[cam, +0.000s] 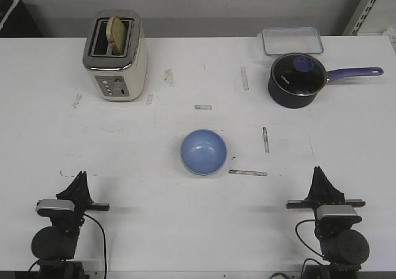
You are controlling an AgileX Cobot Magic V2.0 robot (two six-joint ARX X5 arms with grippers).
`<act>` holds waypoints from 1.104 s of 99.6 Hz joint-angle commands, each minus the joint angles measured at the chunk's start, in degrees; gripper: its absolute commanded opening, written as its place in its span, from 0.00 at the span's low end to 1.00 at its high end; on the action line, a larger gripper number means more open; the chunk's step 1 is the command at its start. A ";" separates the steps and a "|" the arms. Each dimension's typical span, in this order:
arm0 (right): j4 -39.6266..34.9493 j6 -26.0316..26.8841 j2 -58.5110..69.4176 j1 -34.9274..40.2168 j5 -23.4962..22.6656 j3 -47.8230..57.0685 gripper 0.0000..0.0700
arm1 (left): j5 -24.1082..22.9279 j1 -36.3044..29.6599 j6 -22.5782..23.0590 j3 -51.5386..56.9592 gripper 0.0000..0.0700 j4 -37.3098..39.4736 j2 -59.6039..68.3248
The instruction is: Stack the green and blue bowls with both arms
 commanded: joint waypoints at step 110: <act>-0.09 1.31 -5.51 0.48 -0.20 -6.21 0.00 | 0.02 0.00 0.28 -1.20 0.00 0.90 -0.11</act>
